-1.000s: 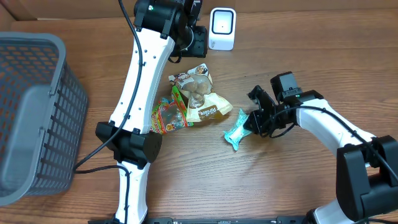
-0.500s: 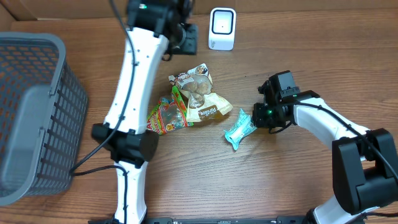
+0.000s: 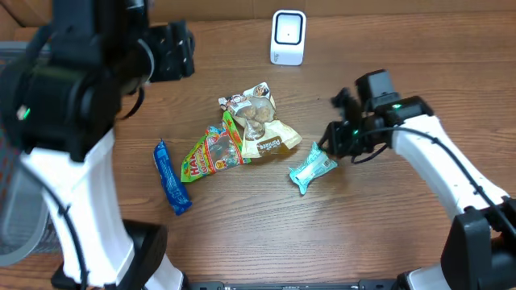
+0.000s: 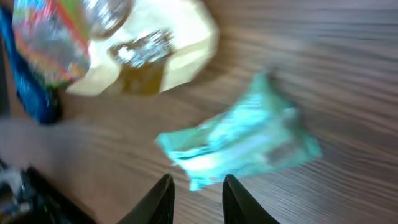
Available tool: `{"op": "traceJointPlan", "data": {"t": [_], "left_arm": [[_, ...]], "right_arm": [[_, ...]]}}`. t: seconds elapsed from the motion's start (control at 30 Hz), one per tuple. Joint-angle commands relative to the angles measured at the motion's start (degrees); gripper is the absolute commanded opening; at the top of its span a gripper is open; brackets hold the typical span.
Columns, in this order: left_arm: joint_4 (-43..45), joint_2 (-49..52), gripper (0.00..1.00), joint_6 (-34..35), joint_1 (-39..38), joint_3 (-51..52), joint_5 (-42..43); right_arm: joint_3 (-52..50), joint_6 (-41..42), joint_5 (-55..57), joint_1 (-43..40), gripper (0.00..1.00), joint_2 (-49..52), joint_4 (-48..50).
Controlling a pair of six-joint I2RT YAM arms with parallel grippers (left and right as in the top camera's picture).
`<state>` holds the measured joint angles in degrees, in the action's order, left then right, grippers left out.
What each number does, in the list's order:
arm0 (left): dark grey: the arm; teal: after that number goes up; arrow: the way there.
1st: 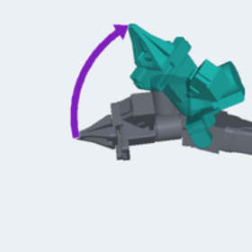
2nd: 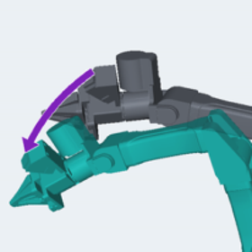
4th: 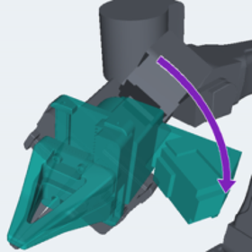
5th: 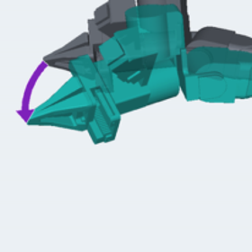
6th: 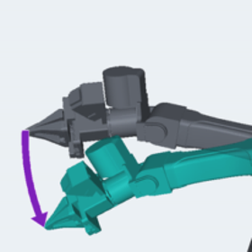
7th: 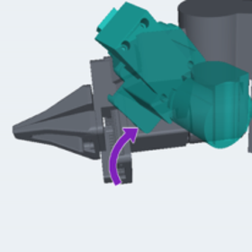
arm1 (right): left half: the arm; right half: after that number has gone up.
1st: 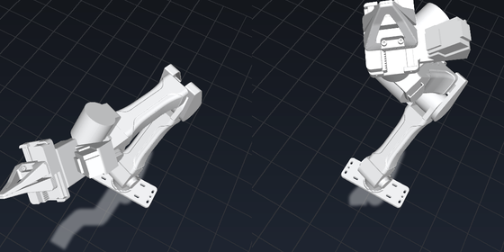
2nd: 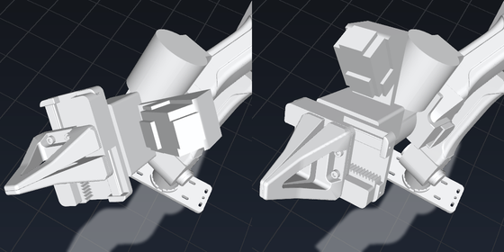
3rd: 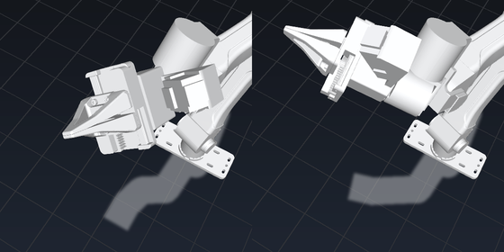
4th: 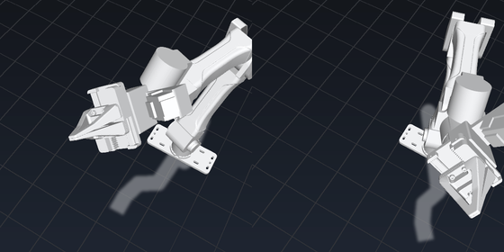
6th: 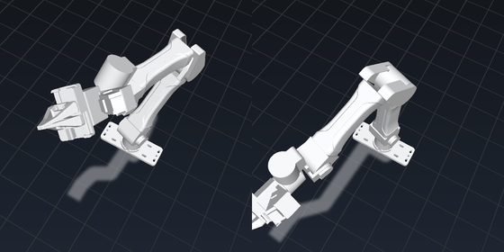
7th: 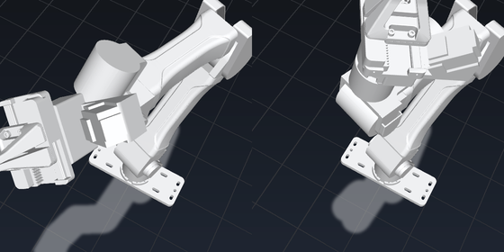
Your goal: Scan the item barcode
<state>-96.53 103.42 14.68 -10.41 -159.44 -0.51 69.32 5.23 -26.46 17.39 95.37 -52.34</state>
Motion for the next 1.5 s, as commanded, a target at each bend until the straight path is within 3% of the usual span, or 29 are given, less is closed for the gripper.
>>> {"op": "traceJointPlan", "data": {"t": [0.0, 0.03, 0.3, 0.53, 0.7, 0.77, 0.9, 1.0, 1.17, 1.23, 1.3, 1.37, 1.47], "left_arm": [[-0.3, 2.2, 0.95, 0.3, -0.1, 0.7, -0.3], [-0.3, 2.2, 1.0, 0.3, -0.1, 0.7, -0.3], [-0.3, 2.2, 1.0, 0.3, -0.1, 0.8, -0.3], [-0.3, 2.2, 1.0, 0.3, -0.1, 0.8, -0.3], [-0.3, 2.2, 1.0, 0.3, -0.1, 0.8, -0.3], [-0.3, 2.2, 1.0, 0.3, -0.1, 0.8, -0.3], [-0.3, 2.2, 1.0, 0.3, -0.1, 0.8, -0.3], [-0.3, 2.2, 1.0, 0.3, -0.1, 0.8, -0.3], [-0.3, 2.2, 1.0, 0.3, -0.1, 0.8, -0.3], [-0.3, 2.2, 1.0, 0.3, -0.1, 0.8, -0.3], [-0.3, 2.2, 1.0, 0.3, -0.1, 0.8, -0.3], [-0.3, 2.2, 1.0, 0.3, -0.1, 0.8, -0.3], [-0.3, 2.2, 1.0, 0.3, -0.1, 0.8, -0.3]], "right_arm": [[-2.8, -3.0, -0.5, 4.0, 0.28, 0.1, 1.3], [-3.9, -2.9, -0.1, 5.0, 0.28, 0.1, 1.9], [-13.9, 1.7, 9.0, 8.7, 0.28, 0.1, 9.2], [-16.5, 12.6, 25.5, 7.0, 0.29, 0.1, 17.3], [-16.5, 14.6, 36.2, 5.3, 0.38, 0.1, 20.0], [-16.5, 14.6, 38.2, 4.2, 0.47, 0.1, 20.9], [-15.9, 14.6, 38.9, 0.7, 0.53, 0.1, 23.9], [-13.6, 14.4, 32.1, -3.0, 0.56, 0.1, 24.5], [-9.4, 8.5, -1.0, -7.0, 0.58, 0.1, 21.6], [-9.4, 6.8, -7.2, -6.7, 0.58, 0.1, 21.6], [-9.4, 5.3, -8.2, -5.5, 0.52, 0.1, 21.3], [-9.4, 2.3, -7.0, -3.7, 0.31, 0.2, 21.4], [-9.4, 2.0, -1.6, -1.0, 0.14, 1.1, 21.9]]}}
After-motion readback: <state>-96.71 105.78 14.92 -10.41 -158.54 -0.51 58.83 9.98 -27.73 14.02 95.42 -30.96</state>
